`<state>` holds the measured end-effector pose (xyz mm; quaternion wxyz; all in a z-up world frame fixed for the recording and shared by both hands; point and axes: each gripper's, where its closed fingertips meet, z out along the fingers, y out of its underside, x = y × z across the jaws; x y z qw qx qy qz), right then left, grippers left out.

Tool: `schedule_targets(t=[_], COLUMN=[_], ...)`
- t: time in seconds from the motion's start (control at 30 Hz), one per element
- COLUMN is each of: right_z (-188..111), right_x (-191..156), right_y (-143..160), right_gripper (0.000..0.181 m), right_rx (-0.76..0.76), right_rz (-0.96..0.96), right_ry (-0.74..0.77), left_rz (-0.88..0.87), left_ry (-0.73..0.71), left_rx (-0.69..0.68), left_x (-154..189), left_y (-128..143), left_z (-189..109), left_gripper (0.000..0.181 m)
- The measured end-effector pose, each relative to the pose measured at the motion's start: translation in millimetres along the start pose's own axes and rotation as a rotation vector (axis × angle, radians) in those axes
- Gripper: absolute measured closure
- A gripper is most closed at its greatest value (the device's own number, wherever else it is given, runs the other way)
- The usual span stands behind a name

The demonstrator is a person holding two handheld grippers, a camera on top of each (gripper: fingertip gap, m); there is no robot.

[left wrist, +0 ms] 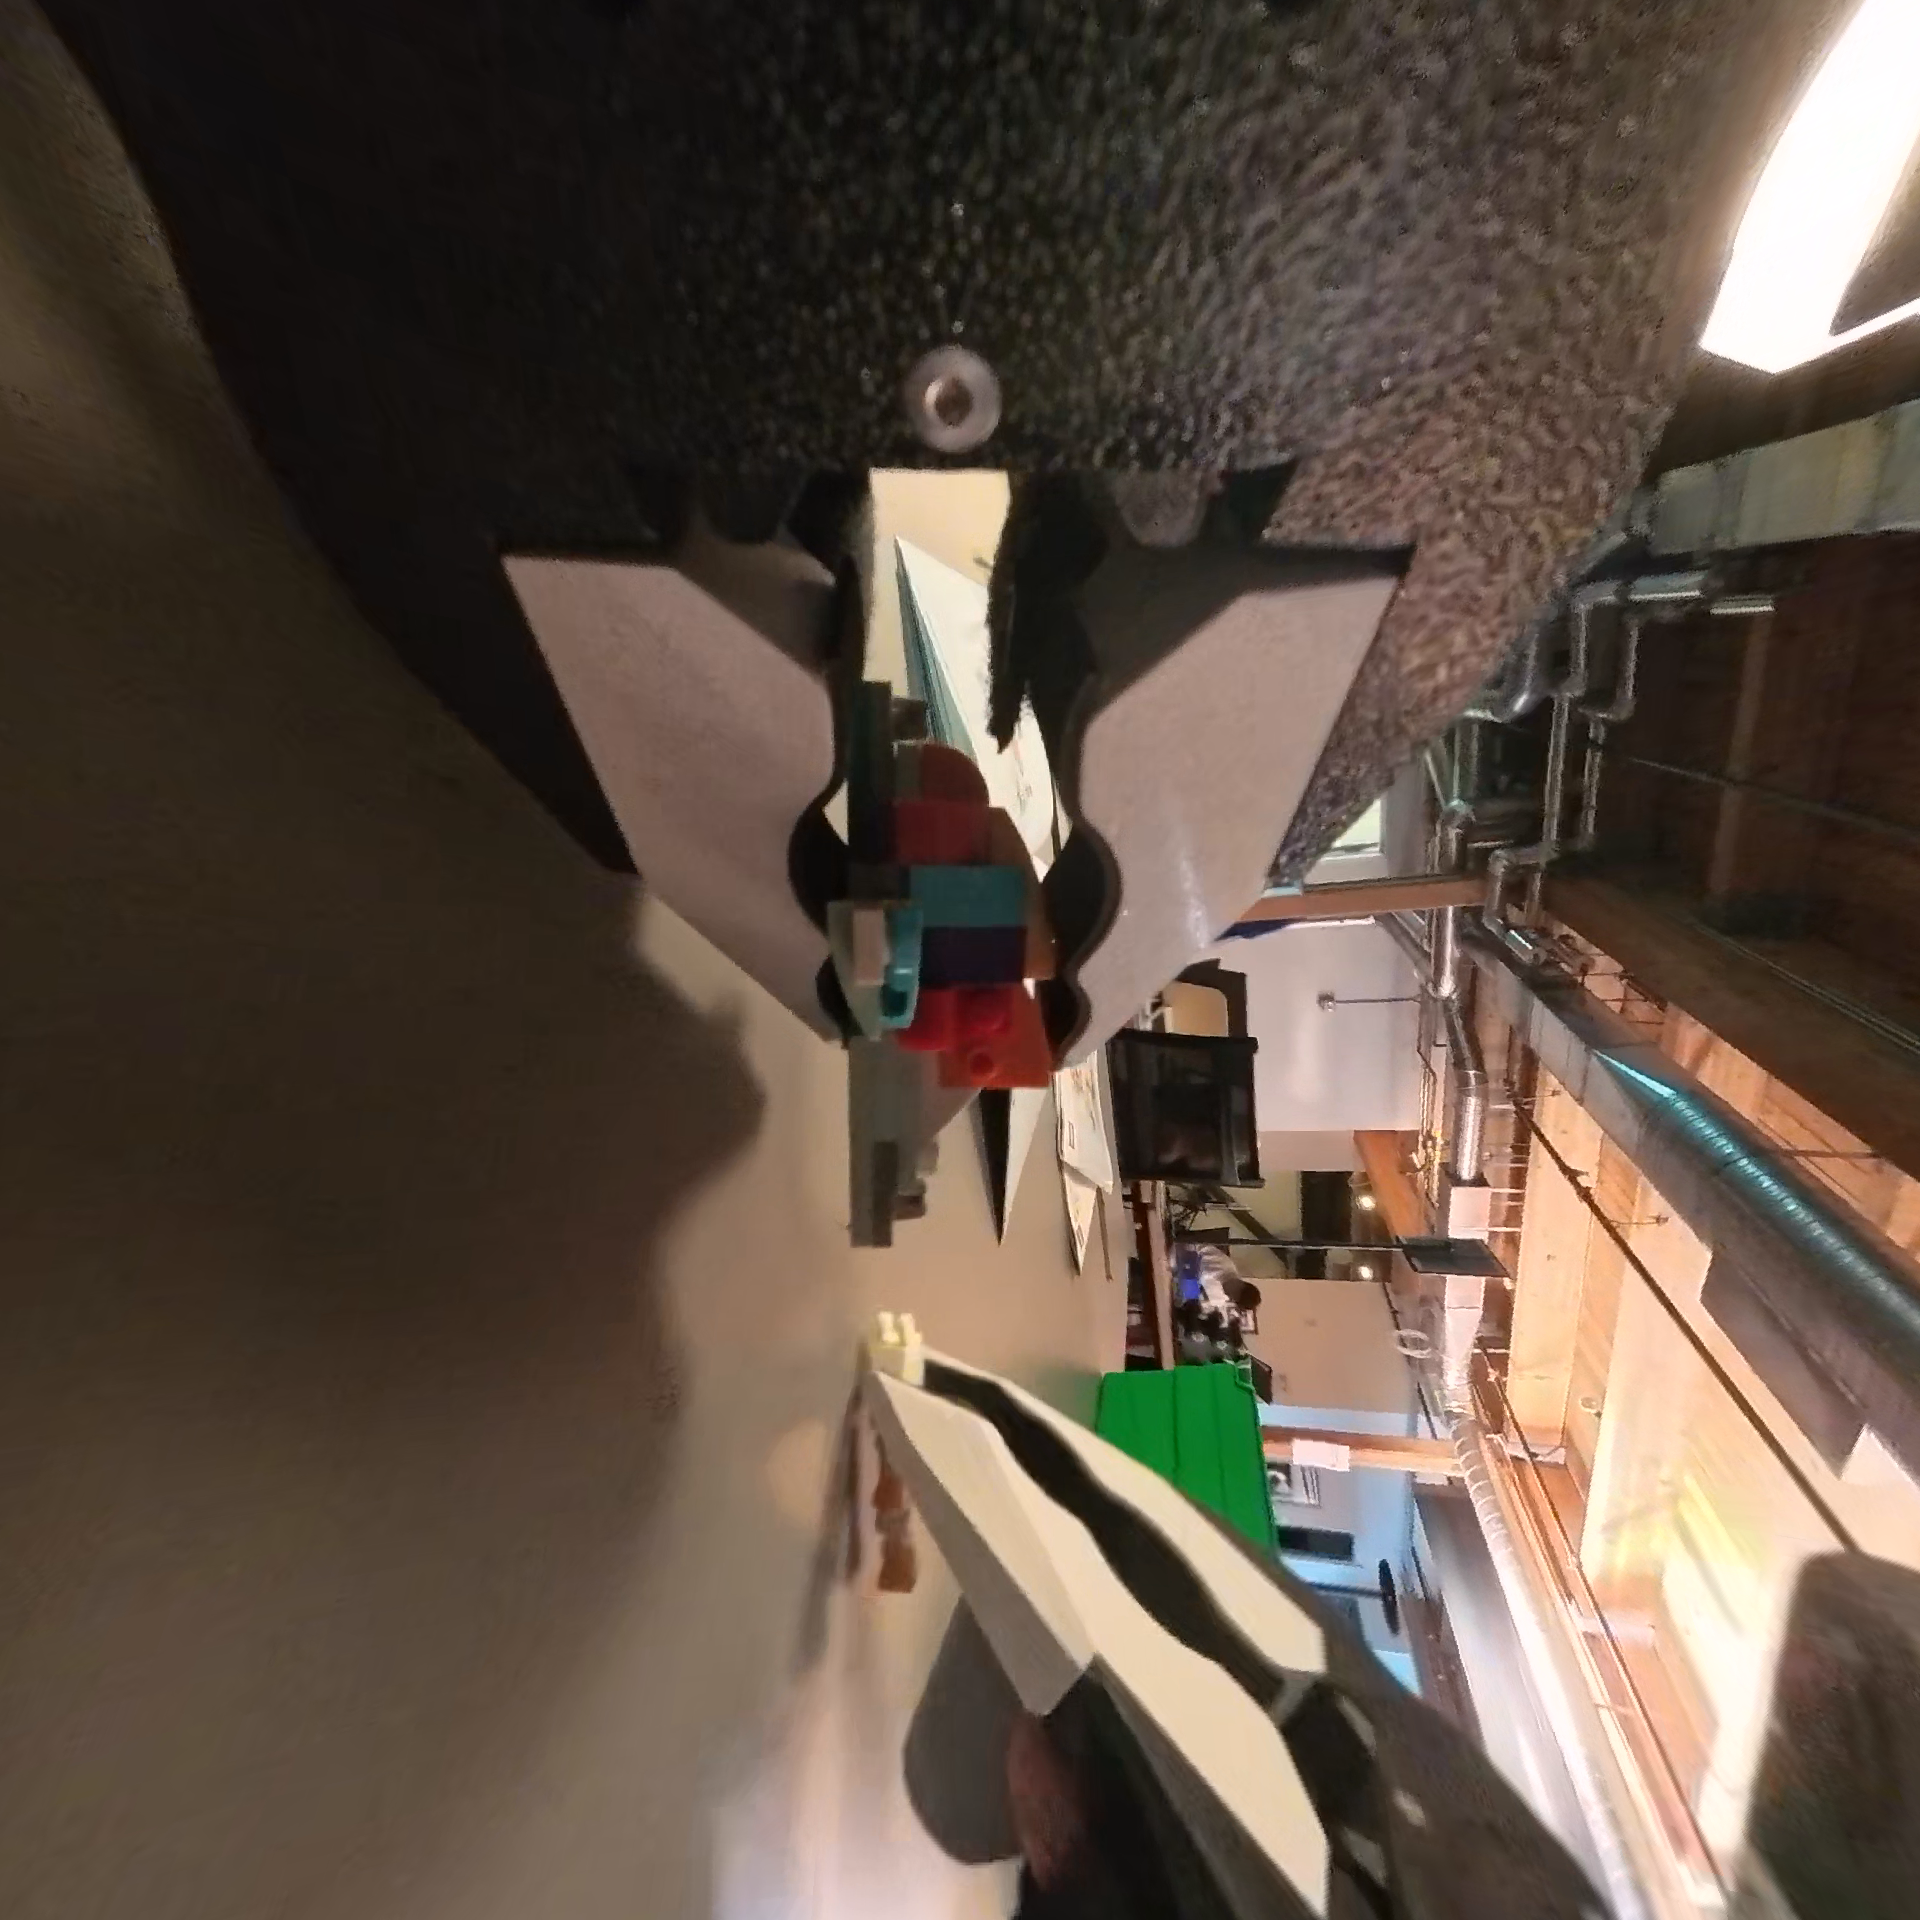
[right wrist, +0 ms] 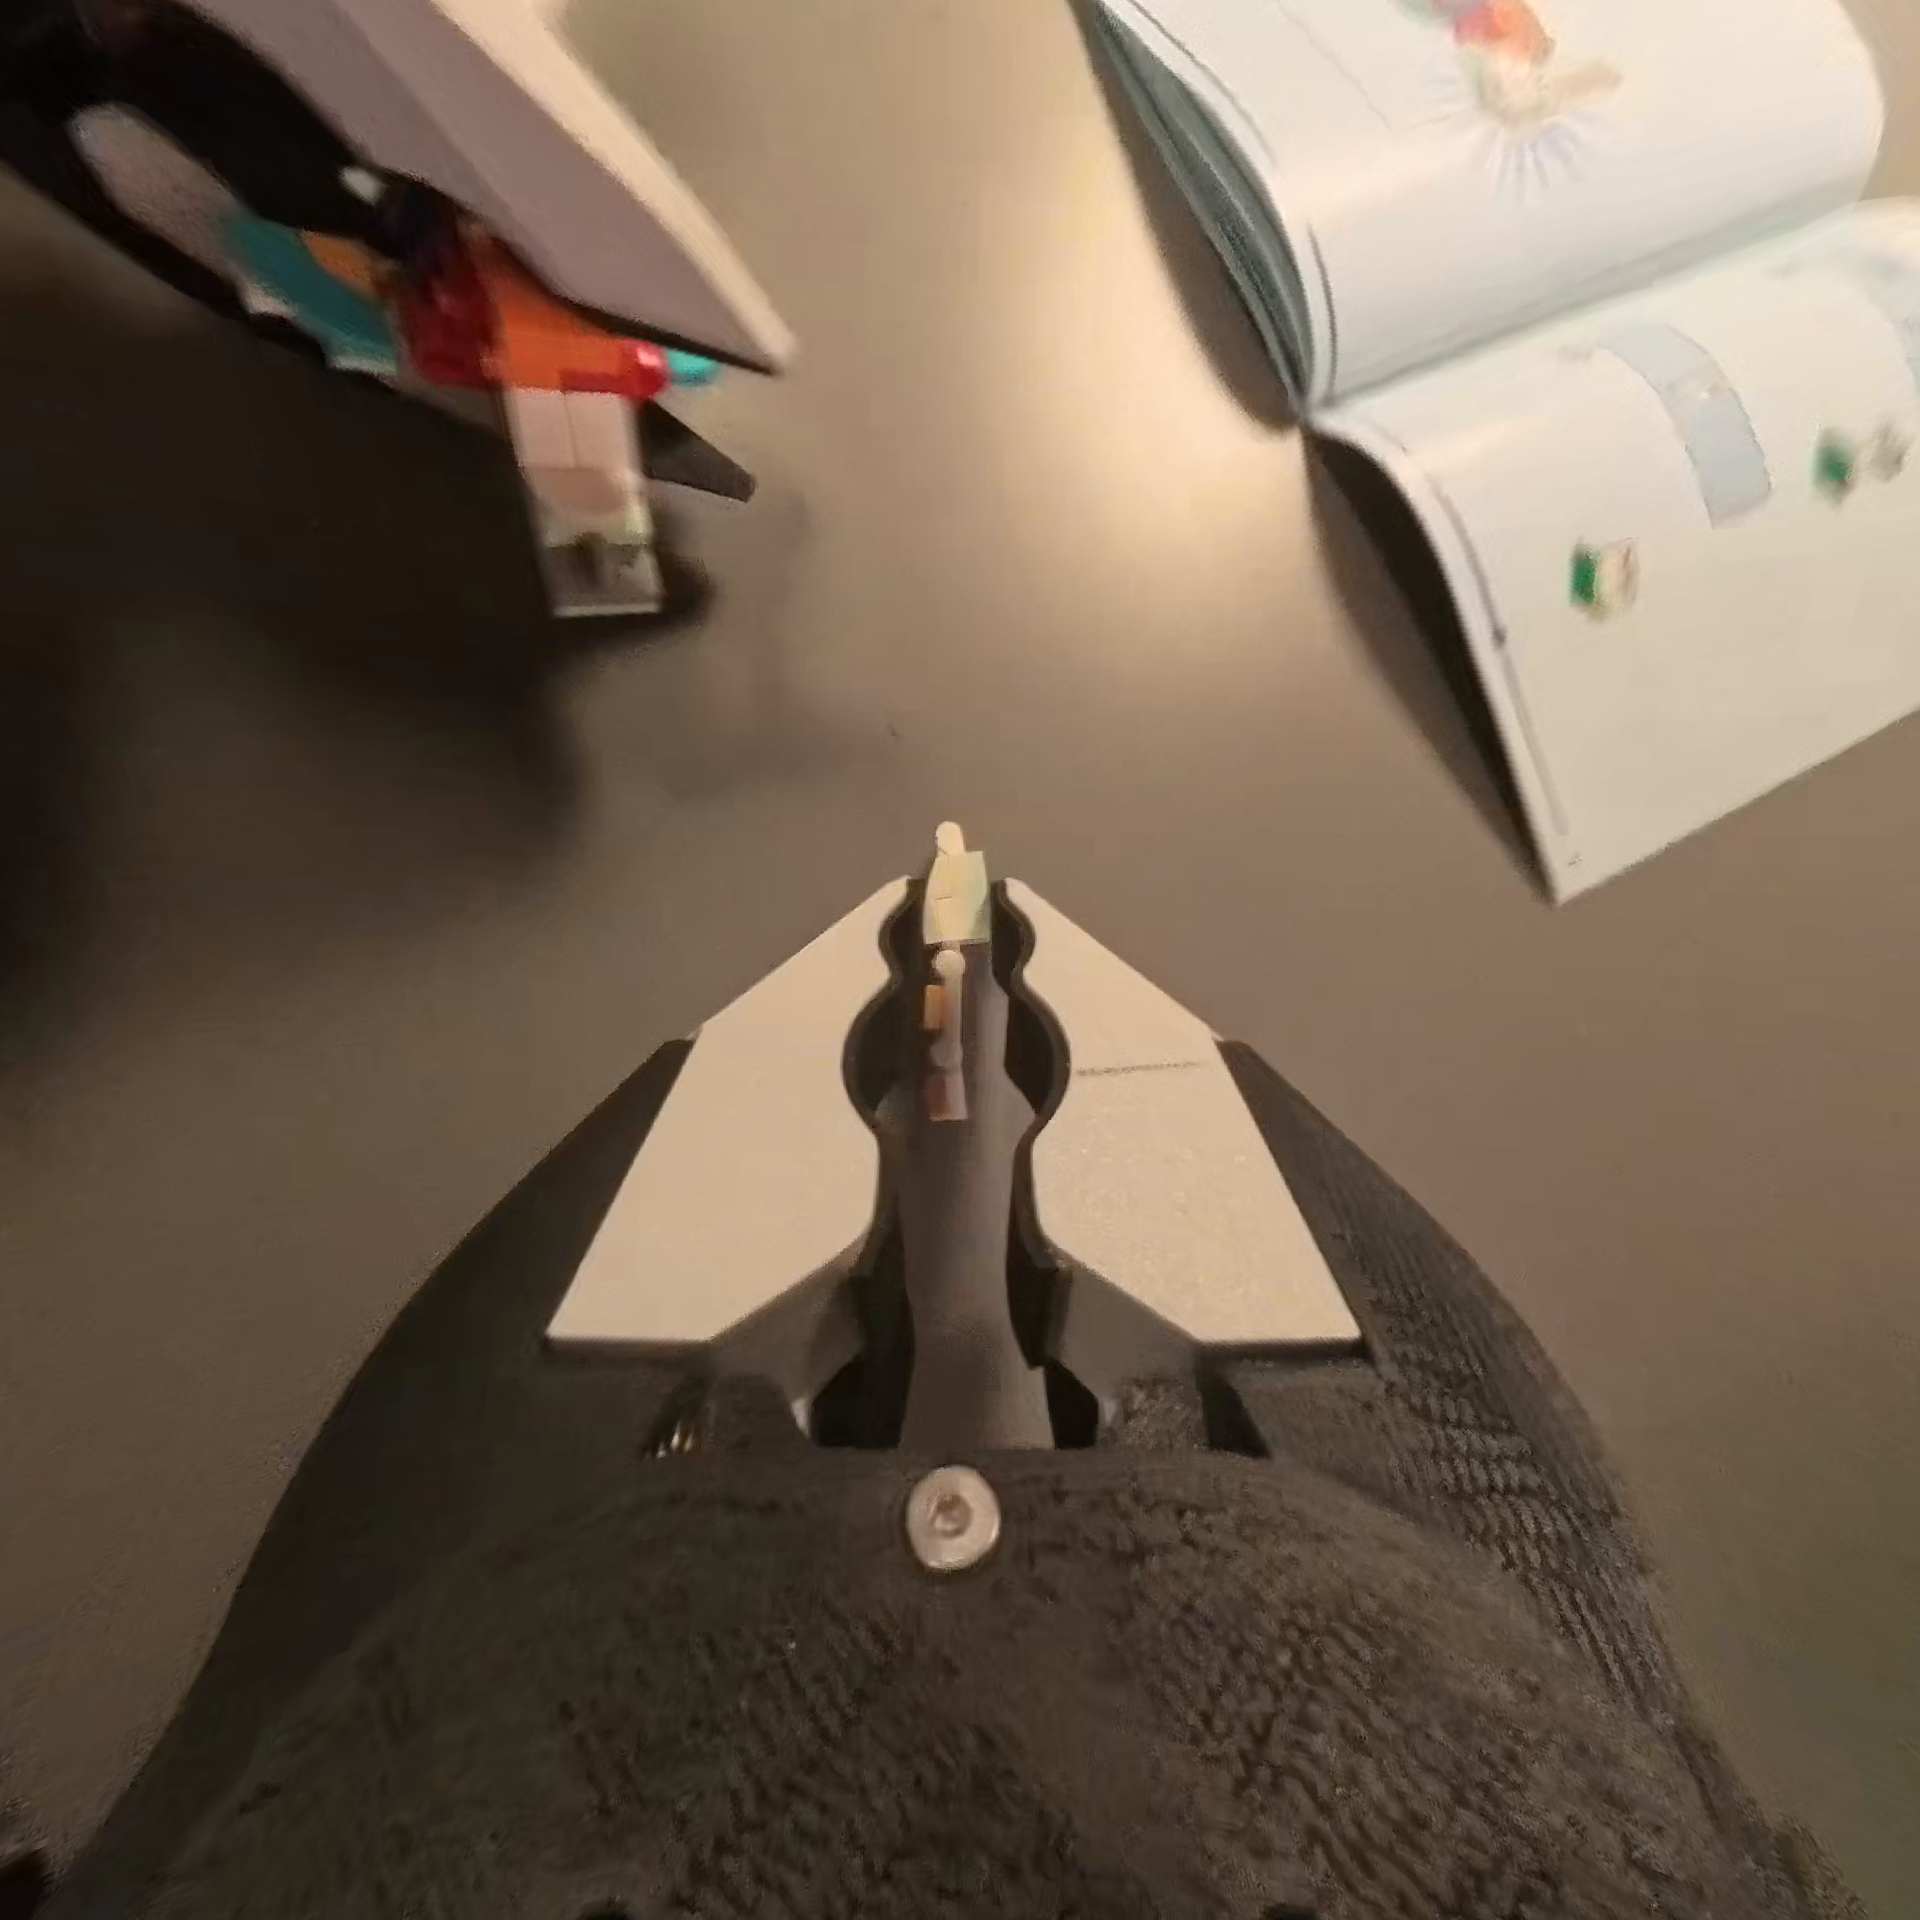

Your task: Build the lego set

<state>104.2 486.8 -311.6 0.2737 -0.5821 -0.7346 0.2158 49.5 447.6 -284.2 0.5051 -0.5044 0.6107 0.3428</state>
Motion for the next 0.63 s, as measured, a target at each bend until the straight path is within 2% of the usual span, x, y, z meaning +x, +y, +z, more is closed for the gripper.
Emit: schedule_targets(t=[0.03, 0.1, 0.17, 0.27, 0.33, 0.4, 0.63], right_z=[-3, -10, -13, -11, -7, -6, -4], right_x=[-5, -17, -24, -29, -36, -43, -50], right_y=[-9, -32, -40, -43, -42, -43, -43], right_gripper=[0.170, 0.170, 0.170, 0.171, 0.171, 0.171, 0.171], right_rx=[0.017, 0.045, -0.026, -0.146, -0.177, -0.174, -0.232], right_rz=[-0.115, -0.377, -0.620, -0.979, -1.169, -1.292, -1.518], right_ry=[0.039, 0.168, 0.289, 0.426, 0.446, 0.447, 0.408], left_rz=[0.007, 0.023, 0.031, 0.049, 0.050, 0.059, 0.088], left_ry=[-0.003, 0.006, 0.021, 0.031, 0.035, 0.036, 0.039], left_rx=[0.002, 0.004, 0.006, 0.010, 0.013, 0.013, 0.002], left_x=[0, 2, 6, 9, 9, 9, 9], left_y=[0, 0, 0, -2, -4, -5, -5], left_z=[0, 1, 3, 3, 3, 2, 2], left_gripper=[0.150, 0.150, 0.150, 0.150, 0.150, 0.150, 0.150])
